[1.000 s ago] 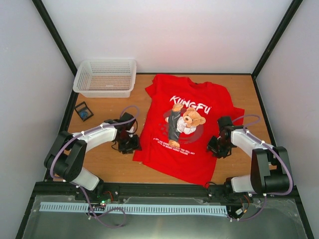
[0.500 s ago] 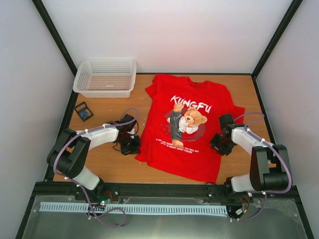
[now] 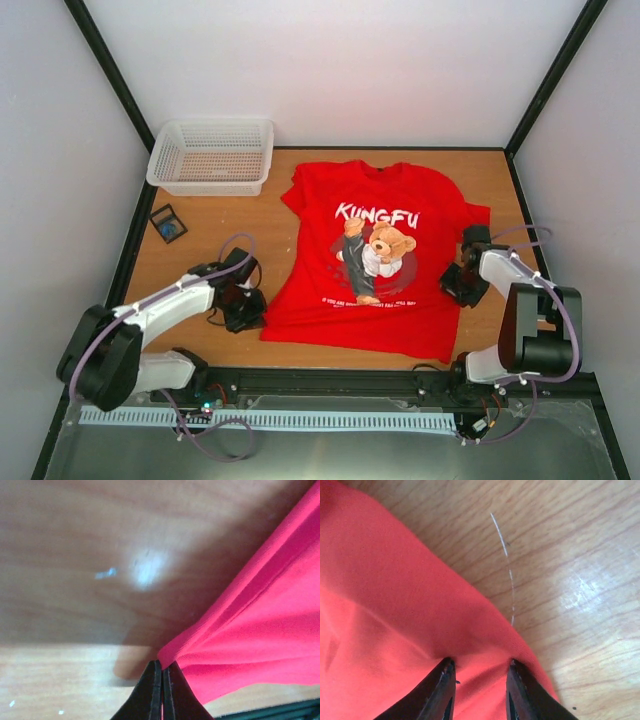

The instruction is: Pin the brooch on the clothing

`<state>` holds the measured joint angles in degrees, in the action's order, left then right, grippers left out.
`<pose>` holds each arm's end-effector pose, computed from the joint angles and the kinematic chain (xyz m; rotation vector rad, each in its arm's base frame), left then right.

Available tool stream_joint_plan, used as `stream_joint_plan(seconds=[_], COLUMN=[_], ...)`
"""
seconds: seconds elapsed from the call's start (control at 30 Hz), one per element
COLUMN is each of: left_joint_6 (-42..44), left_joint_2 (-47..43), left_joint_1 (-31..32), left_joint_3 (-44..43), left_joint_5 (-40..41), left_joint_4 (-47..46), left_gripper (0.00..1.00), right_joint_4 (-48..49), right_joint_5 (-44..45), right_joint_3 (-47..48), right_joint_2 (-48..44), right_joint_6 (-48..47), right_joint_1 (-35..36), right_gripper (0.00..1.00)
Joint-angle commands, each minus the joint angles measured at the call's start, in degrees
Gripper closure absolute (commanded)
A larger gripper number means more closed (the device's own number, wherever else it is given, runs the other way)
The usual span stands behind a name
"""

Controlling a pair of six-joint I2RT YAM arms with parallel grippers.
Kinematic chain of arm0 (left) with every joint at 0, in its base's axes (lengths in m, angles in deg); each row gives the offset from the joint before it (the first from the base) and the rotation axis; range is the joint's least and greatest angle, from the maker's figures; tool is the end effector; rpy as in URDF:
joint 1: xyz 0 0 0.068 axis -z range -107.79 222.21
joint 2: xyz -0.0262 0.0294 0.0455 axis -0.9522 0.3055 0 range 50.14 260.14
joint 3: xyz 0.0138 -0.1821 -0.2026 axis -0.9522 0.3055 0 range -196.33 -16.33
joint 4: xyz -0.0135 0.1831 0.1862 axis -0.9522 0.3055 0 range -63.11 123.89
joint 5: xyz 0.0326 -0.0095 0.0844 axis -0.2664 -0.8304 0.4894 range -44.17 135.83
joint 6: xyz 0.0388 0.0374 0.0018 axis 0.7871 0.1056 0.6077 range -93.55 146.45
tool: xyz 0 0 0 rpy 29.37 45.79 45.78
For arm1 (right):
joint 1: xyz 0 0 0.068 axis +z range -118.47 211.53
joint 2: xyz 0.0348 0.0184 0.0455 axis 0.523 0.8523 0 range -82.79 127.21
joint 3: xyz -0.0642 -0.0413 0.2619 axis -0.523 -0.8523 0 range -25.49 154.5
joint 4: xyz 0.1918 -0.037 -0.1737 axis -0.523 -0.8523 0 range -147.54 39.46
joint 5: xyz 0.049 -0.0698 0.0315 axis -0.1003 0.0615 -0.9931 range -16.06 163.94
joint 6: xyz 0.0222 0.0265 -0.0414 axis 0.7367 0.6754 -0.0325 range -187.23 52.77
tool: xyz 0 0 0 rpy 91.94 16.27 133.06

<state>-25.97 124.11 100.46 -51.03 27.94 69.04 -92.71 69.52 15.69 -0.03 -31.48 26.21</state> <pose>0.1630 -0.1000 0.1518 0.5957 -2.9516 0.5074 0.2210 -0.0179 0.1488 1.0647 2.8608 0.1576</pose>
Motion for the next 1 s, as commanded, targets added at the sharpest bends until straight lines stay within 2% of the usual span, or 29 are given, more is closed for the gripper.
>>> stream_joint_plan(seconds=[0.0, 0.13, 0.33, 0.57, 0.63, 0.8, 0.9, 0.97], left_joint_6=[-3.74, -3.98, -4.21, -4.23, -3.10, 1.46, 6.61, 10.35], left_joint_2=[-5.06, -5.27, -5.31, -7.04, -6.20, -3.40, 1.00, 5.73], left_joint_1=[0.20, 0.23, 0.23, 0.18, 0.12, -0.66, -2.75, -5.10], left_joint_3=[3.75, 4.80, 3.17, -6.17, -9.92, -18.36, -23.62, -28.04], left_joint_5=[-4.78, -6.48, -7.22, 1.64, 4.81, 11.70, 14.21, 15.58], left_joint_4=[3.13, 2.18, 3.18, 8.58, 9.43, 5.98, -0.30, -3.82], left_gripper=[0.99, 0.99, 0.98, 0.54, 0.46, 0.34, 0.34, 0.39], right_joint_4=[-1.97, -2.37, -2.56, -0.70, 0.38, 1.83, 2.92, 3.51], right_joint_5=[0.75, -2.32, -5.99, -15.39, -17.20, -20.09, -20.05, -20.22], right_joint_3=[-1.49, -1.66, 1.81, 6.27, 6.91, 10.42, 13.81, 16.75], right_joint_2=[-3.09, -6.31, -8.44, -9.76, -9.70, -6.34, -3.57, -1.12], right_joint_6=[-1.58, -2.35, -8.33, -15.95, -17.07, -18.59, -18.57, -17.92], right_joint_1=[-1.18, -1.17, -1.15, -1.15, -1.10, -1.12, -1.18, -1.18], right_gripper=[0.71, 0.72, 0.68, 0.61, 0.60, 0.54, 0.52, 0.51])
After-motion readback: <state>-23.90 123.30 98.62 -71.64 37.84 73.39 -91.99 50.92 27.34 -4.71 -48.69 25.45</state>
